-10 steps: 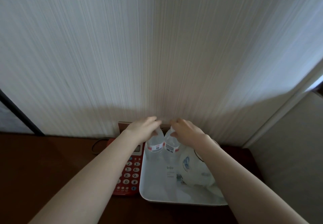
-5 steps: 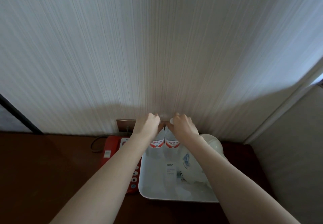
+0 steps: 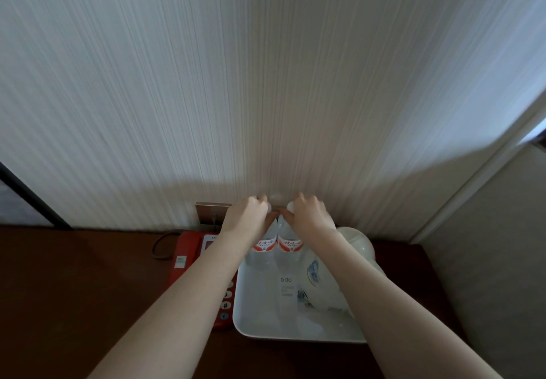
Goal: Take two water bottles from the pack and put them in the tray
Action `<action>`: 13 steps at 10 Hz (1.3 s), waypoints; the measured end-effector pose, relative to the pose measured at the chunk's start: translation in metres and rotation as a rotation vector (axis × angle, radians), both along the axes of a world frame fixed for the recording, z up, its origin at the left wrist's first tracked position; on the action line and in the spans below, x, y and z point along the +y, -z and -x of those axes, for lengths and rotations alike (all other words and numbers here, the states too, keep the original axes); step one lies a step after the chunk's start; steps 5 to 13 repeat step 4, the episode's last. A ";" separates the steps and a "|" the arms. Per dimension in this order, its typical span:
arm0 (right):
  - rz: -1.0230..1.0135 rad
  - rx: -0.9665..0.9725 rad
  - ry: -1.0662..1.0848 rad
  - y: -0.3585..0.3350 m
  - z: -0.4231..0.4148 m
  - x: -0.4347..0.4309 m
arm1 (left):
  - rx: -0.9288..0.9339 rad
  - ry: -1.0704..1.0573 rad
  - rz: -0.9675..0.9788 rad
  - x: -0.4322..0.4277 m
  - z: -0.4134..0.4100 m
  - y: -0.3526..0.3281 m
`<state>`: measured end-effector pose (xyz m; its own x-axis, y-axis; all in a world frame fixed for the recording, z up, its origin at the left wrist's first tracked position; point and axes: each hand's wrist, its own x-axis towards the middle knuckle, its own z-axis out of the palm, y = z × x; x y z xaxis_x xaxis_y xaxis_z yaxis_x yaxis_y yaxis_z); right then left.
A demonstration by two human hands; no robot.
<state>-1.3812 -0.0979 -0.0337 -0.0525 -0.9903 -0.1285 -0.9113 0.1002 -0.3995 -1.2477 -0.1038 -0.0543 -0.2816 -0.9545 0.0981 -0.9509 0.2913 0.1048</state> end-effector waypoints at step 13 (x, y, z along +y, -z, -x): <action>0.047 0.098 -0.025 -0.009 0.008 0.017 | 0.030 -0.043 -0.082 0.012 -0.013 -0.010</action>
